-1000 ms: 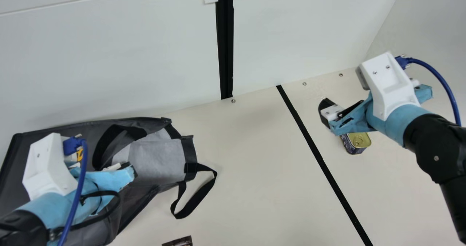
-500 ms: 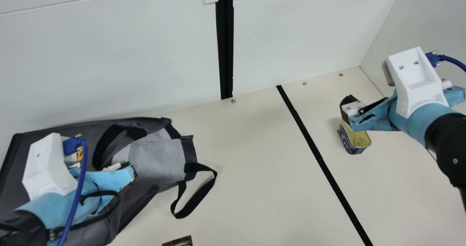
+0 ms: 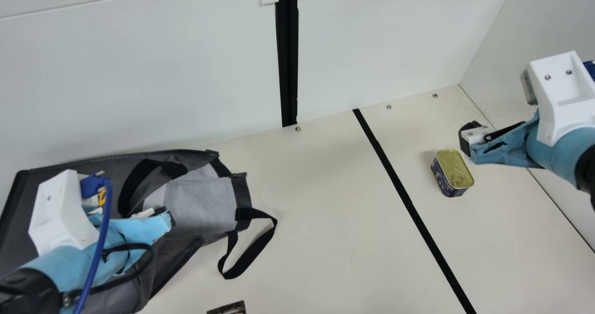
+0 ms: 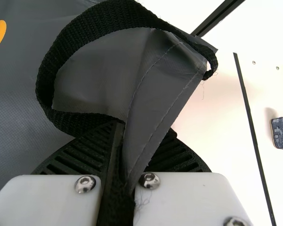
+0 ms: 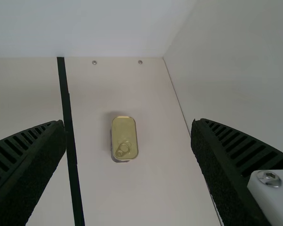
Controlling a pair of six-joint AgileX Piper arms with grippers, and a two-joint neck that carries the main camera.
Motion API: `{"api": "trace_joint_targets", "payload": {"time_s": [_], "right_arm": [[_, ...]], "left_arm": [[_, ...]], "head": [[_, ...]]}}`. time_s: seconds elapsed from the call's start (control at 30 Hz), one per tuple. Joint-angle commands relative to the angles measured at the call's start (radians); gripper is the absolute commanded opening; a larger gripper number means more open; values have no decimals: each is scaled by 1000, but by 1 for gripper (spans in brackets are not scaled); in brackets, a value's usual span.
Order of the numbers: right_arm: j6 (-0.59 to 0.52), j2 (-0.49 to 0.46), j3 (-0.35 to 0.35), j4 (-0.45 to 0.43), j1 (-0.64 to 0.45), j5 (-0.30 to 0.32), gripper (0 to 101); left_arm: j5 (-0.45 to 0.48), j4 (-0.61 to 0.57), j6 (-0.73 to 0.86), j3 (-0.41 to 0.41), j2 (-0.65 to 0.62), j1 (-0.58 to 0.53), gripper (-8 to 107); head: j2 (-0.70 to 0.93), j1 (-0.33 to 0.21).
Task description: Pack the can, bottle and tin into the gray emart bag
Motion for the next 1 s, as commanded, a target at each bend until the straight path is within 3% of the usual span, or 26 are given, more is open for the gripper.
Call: {"api": "trace_joint_targets", "payload": {"time_s": [0.0, 0.7, 0.97], "right_arm": [[4, 2, -19, 1, -5, 47, 91], [-34, 3, -154, 55, -87, 291, 91], [-63, -26, -114, 88, -124, 297, 91]], "left_arm": [[0, 0, 0, 0, 0, 0, 10], [0, 0, 0, 0, 0, 0, 10], [0, 0, 0, 0, 0, 0, 10]], "head": [[-1, -23], [-1, -23], [-1, -23]]}}
